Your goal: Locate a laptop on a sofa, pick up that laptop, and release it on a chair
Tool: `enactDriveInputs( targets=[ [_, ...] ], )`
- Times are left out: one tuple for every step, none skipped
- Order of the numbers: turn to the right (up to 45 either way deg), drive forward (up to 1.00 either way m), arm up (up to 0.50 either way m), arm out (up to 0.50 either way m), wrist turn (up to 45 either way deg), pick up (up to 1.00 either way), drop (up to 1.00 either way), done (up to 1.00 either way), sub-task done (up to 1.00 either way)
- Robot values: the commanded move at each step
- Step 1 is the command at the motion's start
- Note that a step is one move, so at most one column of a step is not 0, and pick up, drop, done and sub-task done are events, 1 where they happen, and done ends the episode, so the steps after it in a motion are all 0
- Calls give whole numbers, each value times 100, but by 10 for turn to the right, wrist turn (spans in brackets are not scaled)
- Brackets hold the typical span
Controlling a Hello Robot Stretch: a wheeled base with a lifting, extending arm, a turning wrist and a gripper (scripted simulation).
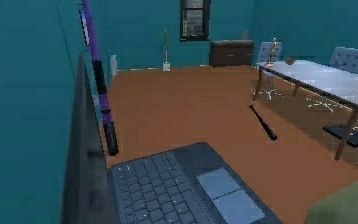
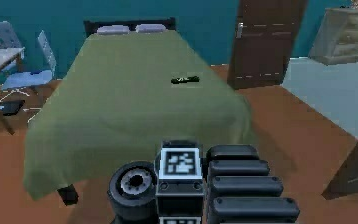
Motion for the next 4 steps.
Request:
enactDriveInputs(
  targets=[
    [0,100,0,0,0,0,0,0,0],
    [270,0,0,0,0,0,0,0,0],
    [0,10,0,0,0,0,0,0,0],
    [-120,0,0,0,0,0,0,0,0]
  ],
)
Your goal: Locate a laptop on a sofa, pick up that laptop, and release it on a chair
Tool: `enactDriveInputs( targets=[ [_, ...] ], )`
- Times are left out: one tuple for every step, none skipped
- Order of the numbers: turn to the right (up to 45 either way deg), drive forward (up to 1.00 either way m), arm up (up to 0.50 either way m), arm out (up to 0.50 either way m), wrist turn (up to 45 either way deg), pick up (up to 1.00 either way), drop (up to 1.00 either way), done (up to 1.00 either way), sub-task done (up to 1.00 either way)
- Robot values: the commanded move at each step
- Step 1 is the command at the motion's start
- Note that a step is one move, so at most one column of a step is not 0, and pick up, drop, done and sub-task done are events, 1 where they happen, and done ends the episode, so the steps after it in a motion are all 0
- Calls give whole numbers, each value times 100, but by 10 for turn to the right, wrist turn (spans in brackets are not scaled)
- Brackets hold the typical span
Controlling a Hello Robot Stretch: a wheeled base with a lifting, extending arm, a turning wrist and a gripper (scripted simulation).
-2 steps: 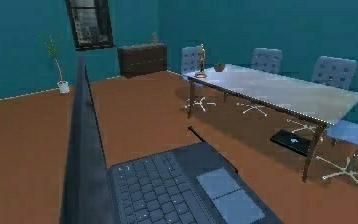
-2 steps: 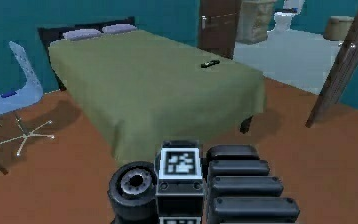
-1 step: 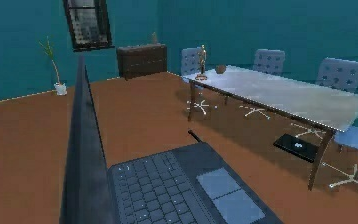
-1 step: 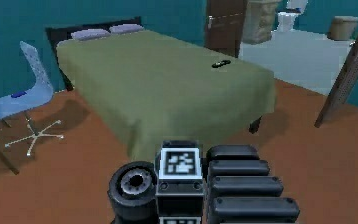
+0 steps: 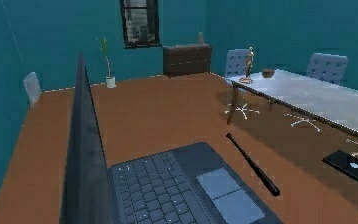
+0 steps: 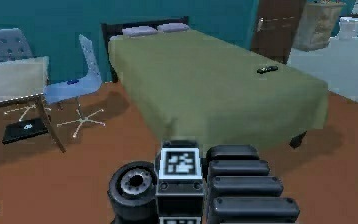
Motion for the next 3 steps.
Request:
enactDriveInputs(
  targets=[
    [0,100,0,0,0,0,0,0,0],
    [-30,0,0,0,0,0,0,0,0],
    [0,100,0,0,0,0,0,0,0]
  ],
)
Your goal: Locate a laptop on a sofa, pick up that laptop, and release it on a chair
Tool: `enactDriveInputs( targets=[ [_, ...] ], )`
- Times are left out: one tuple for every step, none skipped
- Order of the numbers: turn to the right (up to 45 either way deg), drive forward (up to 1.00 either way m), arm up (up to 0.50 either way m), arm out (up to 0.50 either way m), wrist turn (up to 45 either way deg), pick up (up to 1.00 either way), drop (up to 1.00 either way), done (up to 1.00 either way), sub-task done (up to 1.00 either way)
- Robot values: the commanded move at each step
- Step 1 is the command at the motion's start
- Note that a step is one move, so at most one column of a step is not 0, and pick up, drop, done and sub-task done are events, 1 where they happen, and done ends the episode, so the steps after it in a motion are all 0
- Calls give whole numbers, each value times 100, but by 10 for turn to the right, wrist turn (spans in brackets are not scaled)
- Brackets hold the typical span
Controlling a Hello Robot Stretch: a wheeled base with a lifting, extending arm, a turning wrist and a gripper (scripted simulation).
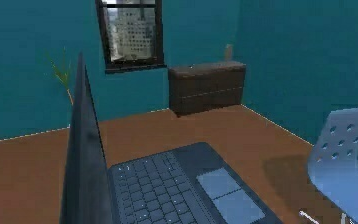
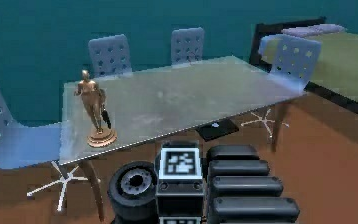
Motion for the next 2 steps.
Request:
enactDriveInputs(
  targets=[
    [-300,0,0,0,0,0,0,0,0],
    [0,5,0,0,0,0,0,0,0]
  ],
)
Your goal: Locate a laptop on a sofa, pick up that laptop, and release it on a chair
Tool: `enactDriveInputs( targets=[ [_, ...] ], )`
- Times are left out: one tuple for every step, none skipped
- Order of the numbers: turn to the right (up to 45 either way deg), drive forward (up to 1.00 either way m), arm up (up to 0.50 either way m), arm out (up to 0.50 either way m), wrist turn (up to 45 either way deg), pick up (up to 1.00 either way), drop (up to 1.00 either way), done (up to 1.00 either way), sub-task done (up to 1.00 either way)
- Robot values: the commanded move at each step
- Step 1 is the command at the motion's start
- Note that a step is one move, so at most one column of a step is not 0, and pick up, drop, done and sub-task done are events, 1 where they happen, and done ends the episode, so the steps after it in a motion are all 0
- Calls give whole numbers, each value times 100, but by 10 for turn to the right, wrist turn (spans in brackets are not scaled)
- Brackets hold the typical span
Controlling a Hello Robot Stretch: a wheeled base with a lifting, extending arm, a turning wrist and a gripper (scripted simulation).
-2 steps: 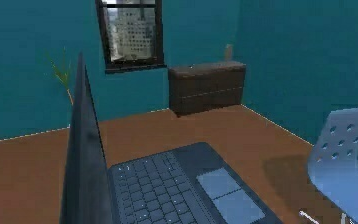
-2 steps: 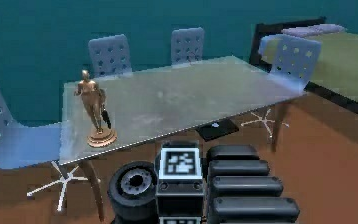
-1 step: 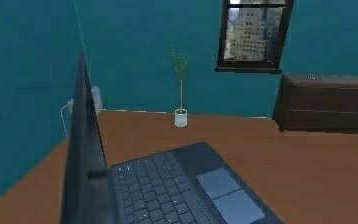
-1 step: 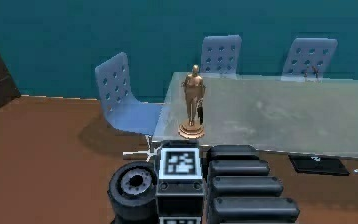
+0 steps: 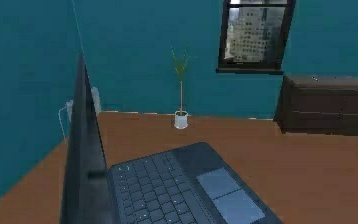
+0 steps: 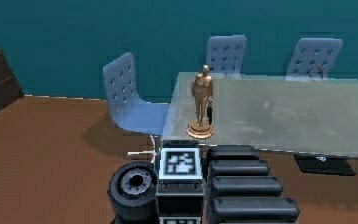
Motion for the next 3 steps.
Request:
enactDriveInputs(
  targets=[
    [450,0,0,0,0,0,0,0,0],
    [0,100,0,0,0,0,0,0,0],
    [30,0,0,0,0,0,0,0,0]
  ],
)
